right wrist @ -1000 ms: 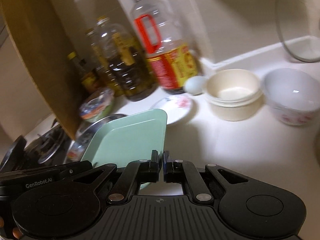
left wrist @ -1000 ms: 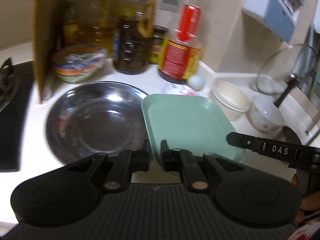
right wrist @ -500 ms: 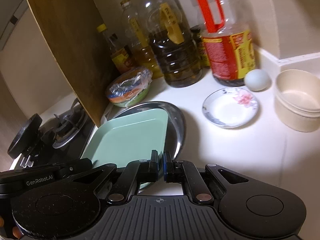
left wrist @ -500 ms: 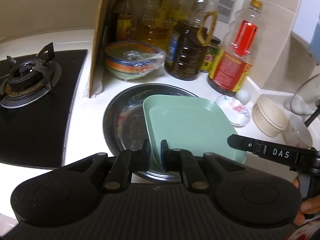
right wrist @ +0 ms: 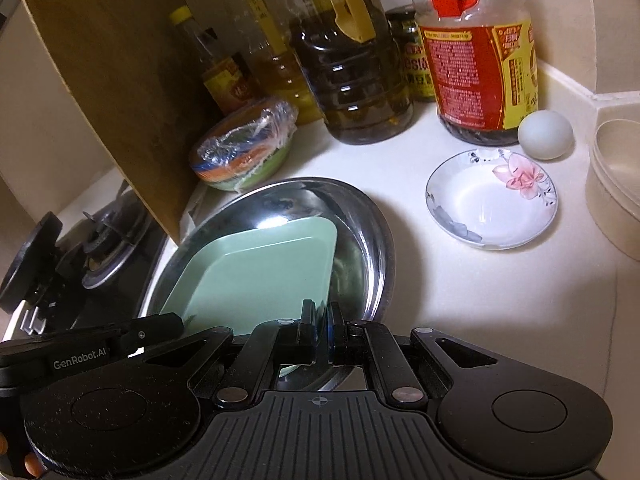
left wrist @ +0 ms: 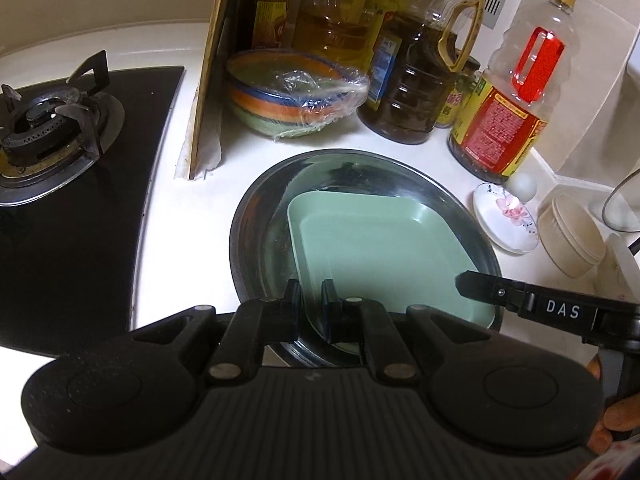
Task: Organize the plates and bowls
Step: 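Lift the green plate with both grippers and carry it over the steel tray, then lower the green plate into the steel tray and open both grippers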
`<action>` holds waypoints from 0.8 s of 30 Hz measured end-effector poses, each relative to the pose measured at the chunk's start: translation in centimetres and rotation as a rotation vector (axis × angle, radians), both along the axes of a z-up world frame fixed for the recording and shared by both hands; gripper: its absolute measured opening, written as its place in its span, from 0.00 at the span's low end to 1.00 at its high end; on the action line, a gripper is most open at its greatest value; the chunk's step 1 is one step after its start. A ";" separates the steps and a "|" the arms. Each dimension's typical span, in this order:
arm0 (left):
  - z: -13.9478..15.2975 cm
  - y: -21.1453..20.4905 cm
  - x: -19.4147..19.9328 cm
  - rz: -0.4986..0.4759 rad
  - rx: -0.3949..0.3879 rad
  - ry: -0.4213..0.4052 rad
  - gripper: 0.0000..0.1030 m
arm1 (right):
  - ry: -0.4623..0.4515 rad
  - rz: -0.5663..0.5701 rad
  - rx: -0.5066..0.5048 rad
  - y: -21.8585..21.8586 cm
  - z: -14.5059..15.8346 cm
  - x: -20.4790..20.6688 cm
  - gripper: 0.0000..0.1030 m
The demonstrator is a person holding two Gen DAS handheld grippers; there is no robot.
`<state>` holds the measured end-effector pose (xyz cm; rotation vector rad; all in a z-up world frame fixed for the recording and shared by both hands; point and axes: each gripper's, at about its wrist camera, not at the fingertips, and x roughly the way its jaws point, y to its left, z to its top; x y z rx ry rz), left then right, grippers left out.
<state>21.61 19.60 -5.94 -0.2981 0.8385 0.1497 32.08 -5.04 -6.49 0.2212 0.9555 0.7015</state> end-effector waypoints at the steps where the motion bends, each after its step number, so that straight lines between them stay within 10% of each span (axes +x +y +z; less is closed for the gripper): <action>1: -0.1 0.1 0.1 -0.002 -0.002 0.002 0.09 | 0.003 -0.001 -0.002 0.1 -0.1 0.1 0.05; 19: -0.4 0.9 1.4 -0.034 -0.002 0.027 0.14 | 0.025 -0.036 -0.027 0.7 -0.5 0.7 0.07; 24: 0.1 0.7 1.4 -0.055 0.015 0.017 0.15 | -0.007 -0.053 0.020 0.2 0.5 0.1 0.38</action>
